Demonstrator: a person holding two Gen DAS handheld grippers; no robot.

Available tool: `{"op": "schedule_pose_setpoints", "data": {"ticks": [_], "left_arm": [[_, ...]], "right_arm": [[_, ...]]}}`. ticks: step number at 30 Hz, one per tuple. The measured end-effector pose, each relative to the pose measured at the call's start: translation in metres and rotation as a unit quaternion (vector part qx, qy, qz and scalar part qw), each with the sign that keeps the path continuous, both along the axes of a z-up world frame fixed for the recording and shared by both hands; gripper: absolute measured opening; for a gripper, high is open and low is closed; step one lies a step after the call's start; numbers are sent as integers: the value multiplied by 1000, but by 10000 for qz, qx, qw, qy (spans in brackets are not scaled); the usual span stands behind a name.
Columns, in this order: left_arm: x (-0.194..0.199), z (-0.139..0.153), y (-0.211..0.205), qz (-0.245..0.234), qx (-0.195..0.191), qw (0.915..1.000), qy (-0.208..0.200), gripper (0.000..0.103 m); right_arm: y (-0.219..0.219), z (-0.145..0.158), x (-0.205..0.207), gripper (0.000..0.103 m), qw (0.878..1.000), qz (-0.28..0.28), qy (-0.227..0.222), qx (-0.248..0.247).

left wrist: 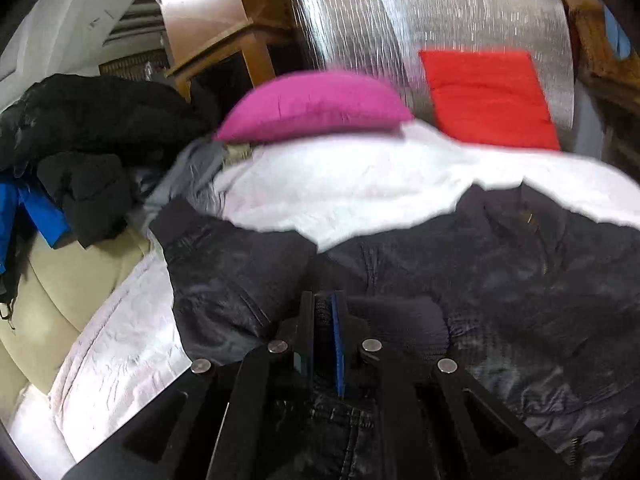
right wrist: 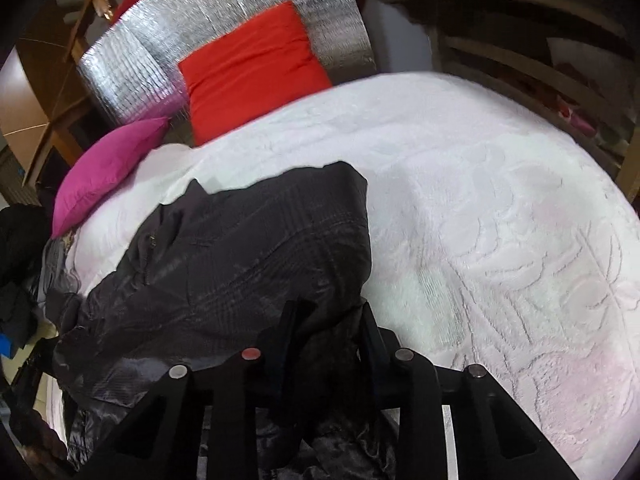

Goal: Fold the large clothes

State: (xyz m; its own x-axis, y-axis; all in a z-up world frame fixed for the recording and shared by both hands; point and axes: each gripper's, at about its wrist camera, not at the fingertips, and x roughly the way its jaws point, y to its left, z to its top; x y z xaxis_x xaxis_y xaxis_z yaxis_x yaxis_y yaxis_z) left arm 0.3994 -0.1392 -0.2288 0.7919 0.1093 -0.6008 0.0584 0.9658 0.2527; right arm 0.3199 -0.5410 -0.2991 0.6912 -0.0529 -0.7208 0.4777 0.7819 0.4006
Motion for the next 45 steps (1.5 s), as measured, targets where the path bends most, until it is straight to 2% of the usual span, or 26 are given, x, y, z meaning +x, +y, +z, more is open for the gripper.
{"op": "schedule_pose_setpoints", "data": {"ticks": [3,6,8,9,10,11,12,13,17,19,20,21,22,23,25,27,30,33,36,38,39,40,41,42,45], "left_arm": [[11,-22,-3,44,234,9989,403,8],[12,-28,-6,46,371,9979,522,9],[11,-26,-6,54,379,9978,544,11],[10,-25,-6,63,349,9977,571,11],[11,-25,-5,70,300,9973,659,22],[11,-26,-5,54,278,9970,722,29],[10,-26,-6,30,277,9968,754,44],[10,-26,-7,10,306,9968,743,53],[3,-29,-18,-187,471,9962,704,55],[3,-32,-21,-252,515,9955,749,55],[3,-34,-22,-273,541,9951,779,53],[3,-37,-24,-292,596,9944,822,52],[4,-38,-24,-332,601,9940,855,44],[4,-40,-25,-376,603,9935,887,41],[4,-41,-26,-339,726,9934,815,24],[4,-38,-25,-279,705,9944,732,15],[7,-30,-17,-188,407,9965,702,13],[11,-36,-15,-128,550,9952,795,16],[10,-43,-21,-151,762,9933,855,16],[8,-40,-24,-193,834,9925,877,21],[7,-39,-22,-197,762,9927,917,29],[7,-37,-20,-191,664,9930,959,39],[7,-34,-17,-181,544,9934,988,44],[6,-30,-14,-186,438,9938,1001,47],[0,-19,-10,-265,243,9949,946,50]], "right_arm": [[-5,-13,5,31,9996,17,217,178],[-14,-14,3,34,9984,24,132,552],[-20,-14,-2,48,9965,23,43,838],[-23,-14,-4,70,9953,24,-31,966],[-25,-13,-6,76,9942,-11,-157,1065],[-27,-10,-9,76,9936,-67,-310,1084],[-28,-8,-9,76,9940,-78,-386,1020],[-26,-5,-8,76,9947,-77,-419,939],[-28,-3,6,76,9967,-145,-432,675],[-30,-7,15,72,9973,-157,-332,639],[-30,-11,21,67,9978,-110,-254,603],[-29,-14,29,48,9983,-41,-169,555],[-26,-17,35,36,9988,72,-34,474],[-23,-19,39,36,9991,138,56,396],[-16,-14,44,30,9999,127,99,60],[-12,-3,43,27,9999,47,20,-119],[-13,9,34,26,9996,-62,-251,-139],[-16,5,33,26,9997,-78,-212,-51],[-20,-13,36,31,9998,-49,102,179],[-23,-9,32,37,9994,-107,187,279],[-23,-4,30,49,9992,-131,177,319],[-24,2,27,72,9992,-163,110,349],[-24,9,21,77,9990,-247,-63,362],[-23,17,14,78,9985,-359,-268,308],[-19,38,1,78,9979,-426,-478,50]]}}
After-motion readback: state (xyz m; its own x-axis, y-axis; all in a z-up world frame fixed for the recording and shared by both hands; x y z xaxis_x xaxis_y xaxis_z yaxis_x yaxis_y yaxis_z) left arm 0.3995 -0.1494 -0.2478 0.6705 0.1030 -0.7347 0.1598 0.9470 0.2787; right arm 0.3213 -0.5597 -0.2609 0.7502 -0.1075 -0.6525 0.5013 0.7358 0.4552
